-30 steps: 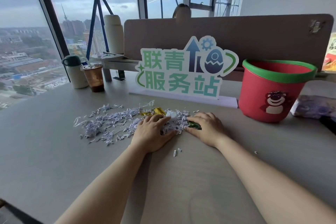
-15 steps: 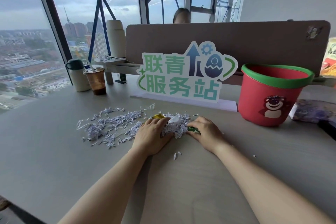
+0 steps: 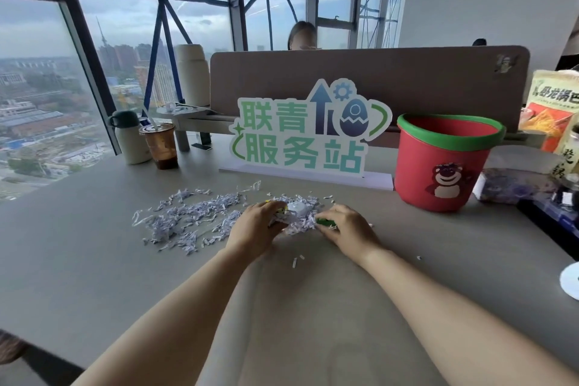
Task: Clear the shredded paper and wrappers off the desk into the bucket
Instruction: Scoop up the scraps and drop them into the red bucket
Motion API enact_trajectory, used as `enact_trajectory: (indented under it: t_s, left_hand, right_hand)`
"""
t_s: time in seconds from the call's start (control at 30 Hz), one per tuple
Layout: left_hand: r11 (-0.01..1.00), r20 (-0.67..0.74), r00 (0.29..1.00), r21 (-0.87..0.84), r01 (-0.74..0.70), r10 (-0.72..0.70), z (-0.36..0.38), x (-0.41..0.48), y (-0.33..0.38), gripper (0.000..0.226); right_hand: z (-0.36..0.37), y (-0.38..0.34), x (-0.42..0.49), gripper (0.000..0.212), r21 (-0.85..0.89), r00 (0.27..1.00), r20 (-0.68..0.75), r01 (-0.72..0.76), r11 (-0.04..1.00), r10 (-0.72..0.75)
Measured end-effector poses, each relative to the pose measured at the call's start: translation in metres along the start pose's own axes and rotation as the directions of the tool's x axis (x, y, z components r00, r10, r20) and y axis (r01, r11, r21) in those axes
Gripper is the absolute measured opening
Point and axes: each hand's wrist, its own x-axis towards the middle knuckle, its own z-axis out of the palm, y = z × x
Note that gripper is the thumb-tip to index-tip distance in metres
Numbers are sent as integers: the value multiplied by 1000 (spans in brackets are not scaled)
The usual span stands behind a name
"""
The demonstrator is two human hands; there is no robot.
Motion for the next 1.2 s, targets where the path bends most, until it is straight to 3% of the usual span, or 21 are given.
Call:
enact_trajectory:
  t_s: [0.33, 0.63, 0.8, 0.87, 1.03, 1.2]
  left_hand:
    - [991, -71, 989, -28, -134, 131, -40, 5, 56, 45]
    - [962, -120, 956, -19, -273, 269, -71, 36, 125, 42]
    - [935, -131, 931, -55, -351, 342, -68, 60, 165, 38]
    - [924, -134, 923, -76, -374, 362, -65, 71, 182, 39]
    - [906, -129, 911, -119, -405, 391, -51, 108, 224, 41]
    - [895, -132, 907, -159, -417, 399, -30, 151, 259, 43]
  right_hand:
    - [-65, -22, 1, 31, 19, 999, -37, -18, 1000, 19]
    - [-153, -19, 6, 20, -22, 977, -210, -50, 998, 44]
    - [-199, -7, 8, 15, -11, 955, -280, -109, 994, 101]
    - [-216, 1, 10, 24, -8, 949, -291, -132, 991, 124]
    - [-252, 29, 19, 23, 2, 909, -373, -198, 980, 184]
    - [-270, 62, 37, 32, 14, 914, -313, -266, 964, 256]
